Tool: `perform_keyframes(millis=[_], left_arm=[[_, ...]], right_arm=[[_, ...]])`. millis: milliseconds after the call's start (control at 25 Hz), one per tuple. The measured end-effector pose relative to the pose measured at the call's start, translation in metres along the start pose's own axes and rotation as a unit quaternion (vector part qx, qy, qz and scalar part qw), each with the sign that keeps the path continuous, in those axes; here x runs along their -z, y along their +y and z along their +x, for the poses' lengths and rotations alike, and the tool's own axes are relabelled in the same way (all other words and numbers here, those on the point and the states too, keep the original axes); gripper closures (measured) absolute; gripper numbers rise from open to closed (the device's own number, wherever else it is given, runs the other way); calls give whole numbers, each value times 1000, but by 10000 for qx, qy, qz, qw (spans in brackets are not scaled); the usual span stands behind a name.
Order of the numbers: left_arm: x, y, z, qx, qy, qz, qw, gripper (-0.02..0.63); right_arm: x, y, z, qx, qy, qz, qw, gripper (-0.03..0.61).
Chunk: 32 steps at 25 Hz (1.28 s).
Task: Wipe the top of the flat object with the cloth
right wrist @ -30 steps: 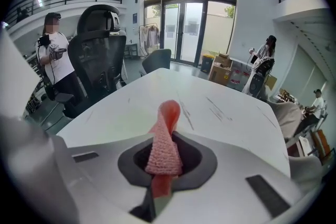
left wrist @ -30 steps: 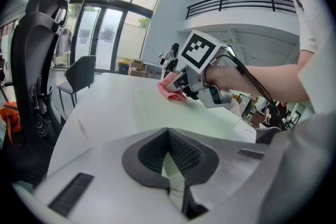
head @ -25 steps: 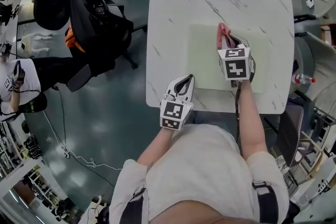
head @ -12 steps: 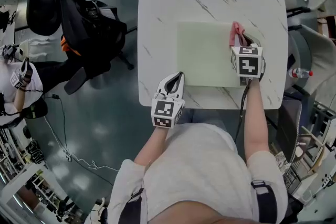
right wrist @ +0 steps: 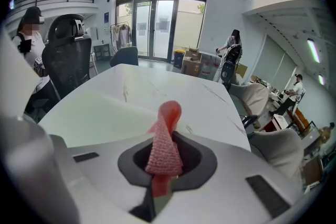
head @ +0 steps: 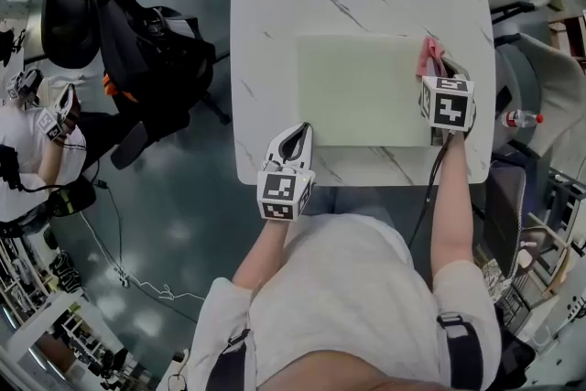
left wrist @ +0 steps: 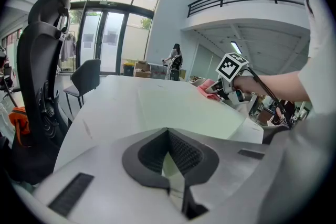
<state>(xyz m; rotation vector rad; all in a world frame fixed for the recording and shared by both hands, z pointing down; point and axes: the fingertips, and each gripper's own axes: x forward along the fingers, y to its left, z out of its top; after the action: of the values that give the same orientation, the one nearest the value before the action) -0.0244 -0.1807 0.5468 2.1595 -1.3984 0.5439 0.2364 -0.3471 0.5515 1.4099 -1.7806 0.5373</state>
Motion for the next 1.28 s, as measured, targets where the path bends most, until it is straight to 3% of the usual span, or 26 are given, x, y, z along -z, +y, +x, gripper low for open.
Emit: perform_keyframes(millis=[320,1280], left_arm=[[0,-1,0,4,-43,-32,10000,601],[4,-8,-3,122,-127,139,9997,601]], right_arm=[[8,-15,-5,131,-14,164,9998,551],[42,-1,-33,69,99,156,9998,551]])
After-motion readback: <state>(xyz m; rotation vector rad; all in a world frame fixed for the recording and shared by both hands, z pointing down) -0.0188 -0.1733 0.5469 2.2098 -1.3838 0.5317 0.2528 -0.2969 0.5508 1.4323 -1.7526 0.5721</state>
